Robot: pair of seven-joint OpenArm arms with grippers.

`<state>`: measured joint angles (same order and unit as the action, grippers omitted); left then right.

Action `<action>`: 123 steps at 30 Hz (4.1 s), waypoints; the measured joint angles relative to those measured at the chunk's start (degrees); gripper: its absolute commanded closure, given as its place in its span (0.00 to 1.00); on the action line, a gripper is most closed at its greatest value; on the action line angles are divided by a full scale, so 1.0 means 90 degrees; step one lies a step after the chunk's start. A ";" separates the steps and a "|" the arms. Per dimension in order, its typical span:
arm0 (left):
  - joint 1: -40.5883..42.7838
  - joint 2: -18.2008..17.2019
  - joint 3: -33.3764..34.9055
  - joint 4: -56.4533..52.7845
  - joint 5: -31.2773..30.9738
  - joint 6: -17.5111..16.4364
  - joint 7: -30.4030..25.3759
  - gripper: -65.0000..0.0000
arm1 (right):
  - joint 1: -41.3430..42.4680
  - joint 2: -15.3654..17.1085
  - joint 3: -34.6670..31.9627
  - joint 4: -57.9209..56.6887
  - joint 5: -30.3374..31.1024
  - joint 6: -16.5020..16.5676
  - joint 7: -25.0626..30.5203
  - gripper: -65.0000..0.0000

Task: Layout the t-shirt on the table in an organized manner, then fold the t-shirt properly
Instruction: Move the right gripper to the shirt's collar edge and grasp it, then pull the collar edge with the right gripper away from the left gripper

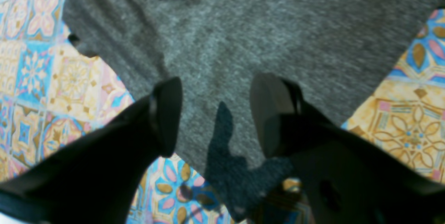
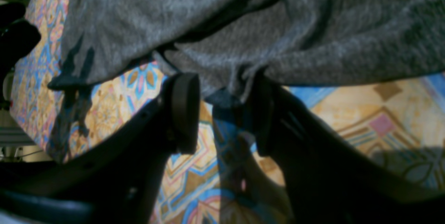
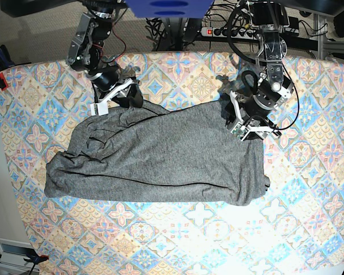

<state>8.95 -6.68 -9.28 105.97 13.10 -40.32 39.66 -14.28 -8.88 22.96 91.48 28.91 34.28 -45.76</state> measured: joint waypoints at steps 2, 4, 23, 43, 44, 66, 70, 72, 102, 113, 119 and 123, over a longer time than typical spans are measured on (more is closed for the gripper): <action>-0.0002 0.0002 0.0000 0.0000 0.0000 -0.0002 -0.0002 0.48 | 0.0000 0.0000 0.0000 0.0000 0.0002 0.0000 0.0041 0.63; 0.0002 0.0000 0.0000 0.0000 0.0002 0.0000 0.0000 0.48 | 0.0002 0.0002 0.0000 -0.0007 0.0002 0.0000 0.0041 0.63; 0.0010 0.0000 -0.0002 0.0000 0.0000 -0.0002 0.0000 0.48 | 0.0775 0.0061 0.0056 -0.0068 -0.0024 -0.0063 0.0160 0.73; -0.0005 -0.0017 0.0024 0.0000 0.0002 0.0000 -0.0019 0.48 | 0.0182 0.0525 0.0325 0.0789 -0.1673 -0.0342 -0.0010 0.57; -0.0002 -0.0012 0.0027 0.0000 0.0000 0.0000 -0.0022 0.48 | 0.0185 0.0532 0.0325 0.0772 -0.1705 -0.0340 0.0017 0.57; 0.0010 -0.0015 0.0015 0.0238 0.0002 0.0002 0.0002 0.48 | 0.0107 0.0338 -0.0814 0.0398 -0.1710 -0.0340 0.0427 0.57; 0.0010 -0.0015 0.0015 0.0236 0.0000 0.0000 0.0000 0.48 | 0.0126 0.0352 -0.0775 0.0340 -0.1688 -0.0340 0.0471 0.58; 0.0015 -0.0015 0.0015 0.0236 0.0002 -0.0002 0.0007 0.48 | 0.0131 0.0350 -0.0765 0.0340 -0.1688 -0.0340 0.0471 0.58; 0.0017 0.0019 0.0032 0.0444 0.0602 -0.0005 -0.0015 0.48 | 0.0738 0.0138 0.1610 -0.0061 -0.0559 -0.0325 -0.0542 0.57; 0.0138 0.0053 0.0044 0.0452 0.0590 -0.0005 -0.0024 0.48 | 0.0724 0.0017 -0.0362 -0.0007 -0.0646 -0.2744 0.0189 0.57; 0.0272 0.0039 0.0027 0.0457 0.0595 -0.0005 -0.0024 0.48 | 0.0563 0.0049 -0.0729 0.0010 -0.0590 -0.3053 0.0427 0.58; 0.0243 0.0034 0.0019 0.0457 0.0600 0.0000 -0.0022 0.48 | 0.0549 0.0051 -0.0748 0.0002 -0.0627 -0.3092 0.0478 0.64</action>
<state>11.14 -6.37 -9.10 110.08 18.50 -40.32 39.46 -9.34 -8.43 16.23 91.50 23.27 6.46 -41.45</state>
